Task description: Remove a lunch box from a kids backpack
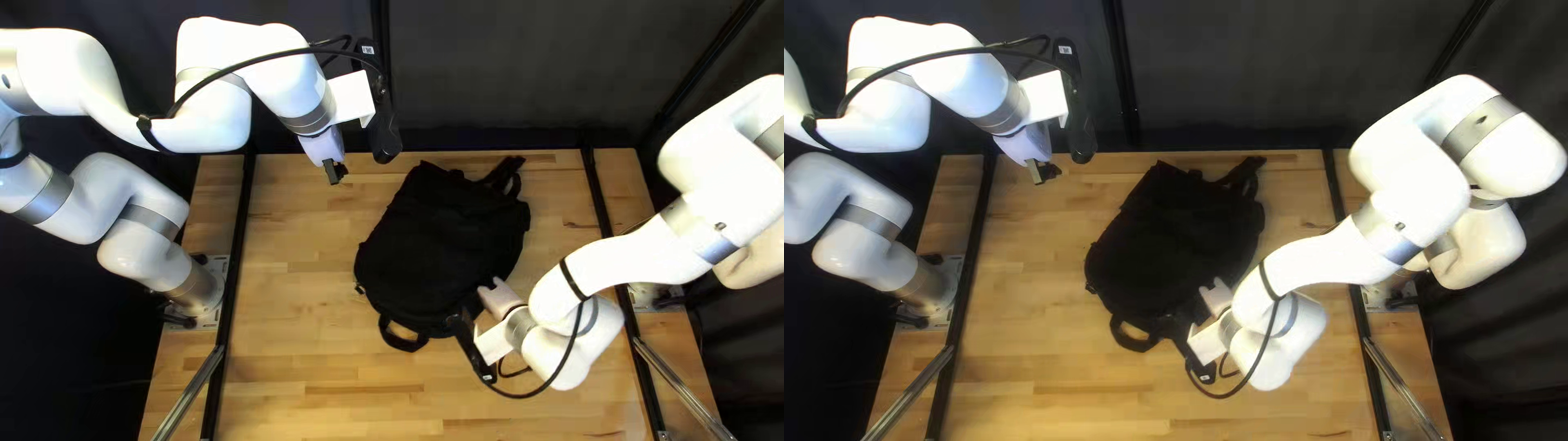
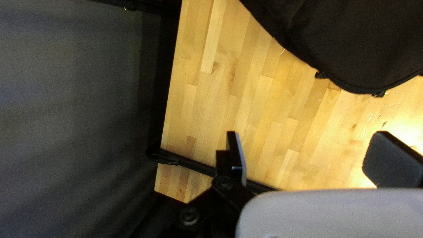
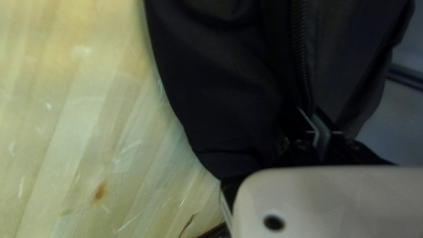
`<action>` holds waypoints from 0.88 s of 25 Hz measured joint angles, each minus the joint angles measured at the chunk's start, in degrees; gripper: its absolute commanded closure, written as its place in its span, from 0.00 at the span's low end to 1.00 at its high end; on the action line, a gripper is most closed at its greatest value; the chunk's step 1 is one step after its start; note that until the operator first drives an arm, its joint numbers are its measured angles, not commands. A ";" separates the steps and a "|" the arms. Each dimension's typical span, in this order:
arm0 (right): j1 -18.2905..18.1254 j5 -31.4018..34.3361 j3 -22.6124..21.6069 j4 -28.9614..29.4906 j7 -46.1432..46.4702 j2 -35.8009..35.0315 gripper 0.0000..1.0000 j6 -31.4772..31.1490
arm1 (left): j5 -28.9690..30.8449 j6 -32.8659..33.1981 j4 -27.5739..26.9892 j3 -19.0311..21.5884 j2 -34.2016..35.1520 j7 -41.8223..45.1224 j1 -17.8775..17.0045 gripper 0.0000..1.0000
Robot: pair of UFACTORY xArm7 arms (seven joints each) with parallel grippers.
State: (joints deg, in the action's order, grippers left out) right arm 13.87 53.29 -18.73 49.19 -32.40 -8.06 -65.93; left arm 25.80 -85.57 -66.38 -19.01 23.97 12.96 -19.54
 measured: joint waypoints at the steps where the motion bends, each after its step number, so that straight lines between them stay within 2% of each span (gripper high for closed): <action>1: 0.19 -0.50 -0.22 0.34 0.20 -0.11 0.00 -0.34 | 0.00 0.00 0.00 0.00 0.00 0.00 0.00 0.00; 5: 1.65 -3.36 -1.57 4.91 2.94 -0.91 0.00 -4.84 | 0.00 0.00 0.00 0.00 0.00 0.00 0.00 0.00; 9: 3.03 -4.38 -2.24 15.21 8.44 -5.53 0.00 -10.61 | 0.00 0.00 0.00 0.00 0.00 0.00 0.00 0.00; 14: 3.69 -3.03 -1.58 31.26 19.30 -17.72 0.00 -13.77 | 0.00 0.00 0.00 0.00 0.00 0.00 0.00 0.00; 22: 3.20 -1.47 -0.14 56.40 37.70 -37.92 0.00 -13.83 | 0.00 0.00 0.00 0.00 0.00 0.00 0.00 0.00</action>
State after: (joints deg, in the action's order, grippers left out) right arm 17.07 51.82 -18.87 105.59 5.30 -45.98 -79.76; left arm 25.80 -85.57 -66.38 -19.01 23.97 12.96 -19.54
